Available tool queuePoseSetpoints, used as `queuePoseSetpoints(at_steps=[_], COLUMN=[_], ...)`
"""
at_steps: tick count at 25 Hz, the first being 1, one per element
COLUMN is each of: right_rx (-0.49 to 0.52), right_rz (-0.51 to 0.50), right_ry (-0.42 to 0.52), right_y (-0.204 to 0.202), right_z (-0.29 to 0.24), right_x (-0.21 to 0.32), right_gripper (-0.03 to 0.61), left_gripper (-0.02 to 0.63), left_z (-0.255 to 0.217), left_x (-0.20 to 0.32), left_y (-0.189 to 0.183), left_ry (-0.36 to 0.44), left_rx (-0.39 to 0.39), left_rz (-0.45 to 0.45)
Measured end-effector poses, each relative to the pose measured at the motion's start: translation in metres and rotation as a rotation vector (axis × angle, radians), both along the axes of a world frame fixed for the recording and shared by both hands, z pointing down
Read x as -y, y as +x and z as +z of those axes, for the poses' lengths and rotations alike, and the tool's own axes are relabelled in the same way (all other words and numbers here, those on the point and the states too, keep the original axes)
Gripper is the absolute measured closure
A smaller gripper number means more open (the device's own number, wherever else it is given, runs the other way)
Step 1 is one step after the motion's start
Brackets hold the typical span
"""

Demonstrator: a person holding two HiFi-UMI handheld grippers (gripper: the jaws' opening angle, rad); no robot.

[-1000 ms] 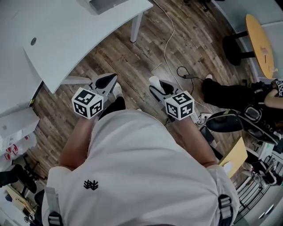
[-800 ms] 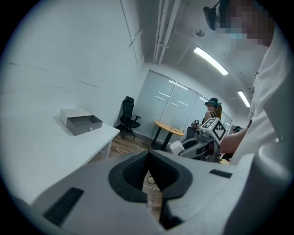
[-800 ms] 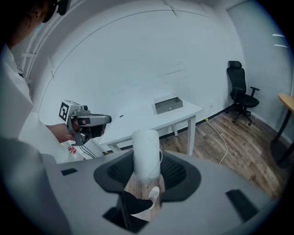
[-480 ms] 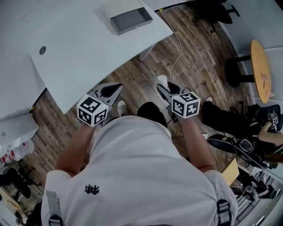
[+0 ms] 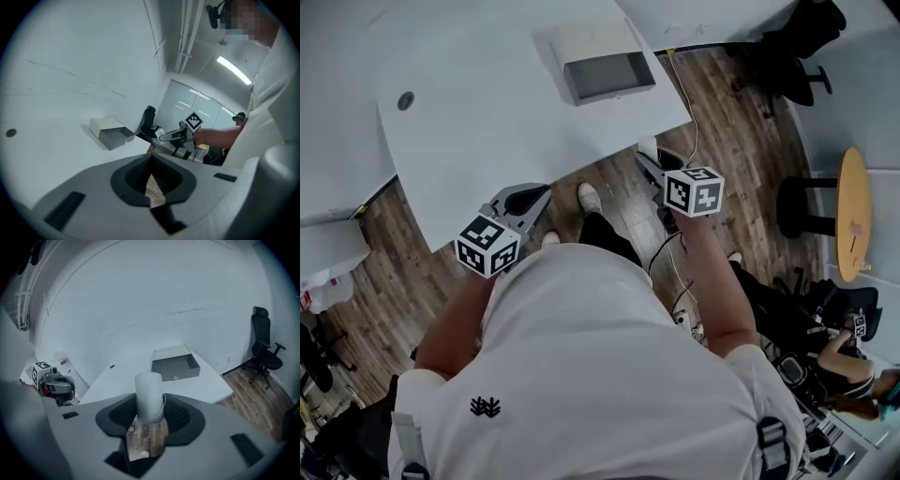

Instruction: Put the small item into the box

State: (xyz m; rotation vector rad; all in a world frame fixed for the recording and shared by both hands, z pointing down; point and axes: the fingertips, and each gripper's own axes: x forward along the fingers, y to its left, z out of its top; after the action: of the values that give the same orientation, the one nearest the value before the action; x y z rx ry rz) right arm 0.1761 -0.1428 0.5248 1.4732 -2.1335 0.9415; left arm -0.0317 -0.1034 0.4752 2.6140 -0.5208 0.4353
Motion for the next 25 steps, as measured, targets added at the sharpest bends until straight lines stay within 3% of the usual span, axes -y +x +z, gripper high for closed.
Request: queuePoseSetpoints(at_steps=[10,21,25], right_rx=[-0.006,0.012,-0.029], right_rz=[-0.093,-0.154,-0.157], right_ry=[-0.042,-0.188,-0.250], right_y=[0.023,0.037,0.042], right_z=[0.031,0.086,0.105], right_x=[0.142,0.241,0.262], right_gripper=[0.407,0.405,0.403], left_gripper=[0.607,0.606,0.607], left_z=[-0.015,-0.025,-0.023], left_x=[0.068,0.100,0.101], left_y=[0.012,0.027,0.020], left_ry=[0.052,0.039,0.029], left_rx=[0.038,0.083,0.089], left_rz=[-0.185,-0.381,-0.447])
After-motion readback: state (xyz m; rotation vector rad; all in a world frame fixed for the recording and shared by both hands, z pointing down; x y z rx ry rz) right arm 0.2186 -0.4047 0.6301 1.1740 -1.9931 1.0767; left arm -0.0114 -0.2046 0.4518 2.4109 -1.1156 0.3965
